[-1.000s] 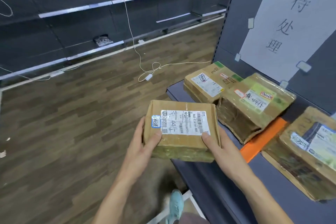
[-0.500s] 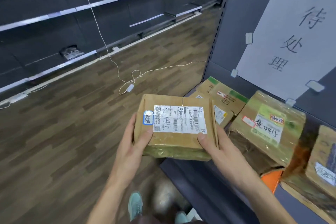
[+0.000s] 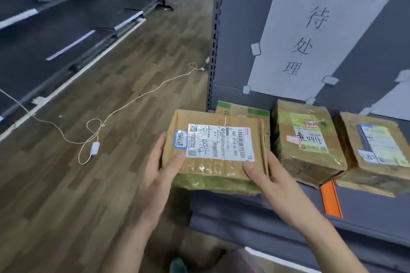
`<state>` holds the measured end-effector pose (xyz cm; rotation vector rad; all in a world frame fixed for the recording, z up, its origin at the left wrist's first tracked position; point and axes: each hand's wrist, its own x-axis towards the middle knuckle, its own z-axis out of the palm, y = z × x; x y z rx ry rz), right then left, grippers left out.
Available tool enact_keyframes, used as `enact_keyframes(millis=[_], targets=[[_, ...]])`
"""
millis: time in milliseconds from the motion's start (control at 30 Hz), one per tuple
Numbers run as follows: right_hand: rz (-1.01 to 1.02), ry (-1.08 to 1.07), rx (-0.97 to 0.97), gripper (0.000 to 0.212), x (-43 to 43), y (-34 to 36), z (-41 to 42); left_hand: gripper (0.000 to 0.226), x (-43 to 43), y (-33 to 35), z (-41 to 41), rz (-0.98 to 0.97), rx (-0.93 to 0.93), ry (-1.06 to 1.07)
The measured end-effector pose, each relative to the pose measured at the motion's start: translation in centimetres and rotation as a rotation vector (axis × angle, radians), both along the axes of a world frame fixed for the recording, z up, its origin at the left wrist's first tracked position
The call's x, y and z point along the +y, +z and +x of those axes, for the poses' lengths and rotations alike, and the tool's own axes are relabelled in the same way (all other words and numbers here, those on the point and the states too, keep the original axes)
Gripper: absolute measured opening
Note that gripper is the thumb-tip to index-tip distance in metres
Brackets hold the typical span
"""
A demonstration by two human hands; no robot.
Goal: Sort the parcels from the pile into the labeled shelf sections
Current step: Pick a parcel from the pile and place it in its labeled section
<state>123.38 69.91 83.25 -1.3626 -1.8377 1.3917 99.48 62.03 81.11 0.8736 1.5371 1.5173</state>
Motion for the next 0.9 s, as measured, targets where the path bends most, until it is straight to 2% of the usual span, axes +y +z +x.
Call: enact_keyframes(millis=[100, 200, 267, 433, 533, 600, 700, 800, 900], targets=[[0.021, -0.075, -0.004, 0.078, 0.1, 0.2, -0.2, 0.068, 1.8, 0.3, -0.4, 0.013, -0.007, -0.072], [0.025, -0.141, 0.007, 0.06, 1.2, 0.3, 0.0, 0.078, 4.1, 0.6, -0.5, 0.007, -0.02, -0.136], [0.04, -0.173, 0.005, 0.053, 2.4, 0.5, 0.1, 0.076, 5.6, 1.0, -0.5, 0.005, -0.009, -0.171], [0.054, -0.239, 0.011, 0.054, 5.7, 0.8, 0.3, 0.036, 9.3, 1.8, -0.1, 0.029, 0.048, -0.212], [0.059, -0.233, -0.001, 0.057, 8.0, 1.0, 0.2, 0.04, 11.1, 2.1, -0.2, -0.006, 0.043, -0.229], [0.078, -0.213, -0.039, 0.071, 9.7, 1.1, 0.1, 0.044, 12.2, 2.1, -0.3, -0.039, 0.013, -0.218], [0.066, -0.22, -0.074, 0.09, 11.8, 1.2, -0.1, 0.061, 13.4, 1.9, -0.2, -0.08, -0.023, -0.204], [0.067, -0.226, -0.068, 0.086, 12.6, 1.2, -0.3, 0.068, 14.6, 1.8, -0.5, -0.08, -0.039, -0.181], [0.087, -0.241, -0.054, 0.068, 12.8, 0.9, -0.4, 0.057, 16.1, 1.7, -0.7, -0.011, -0.017, -0.238]])
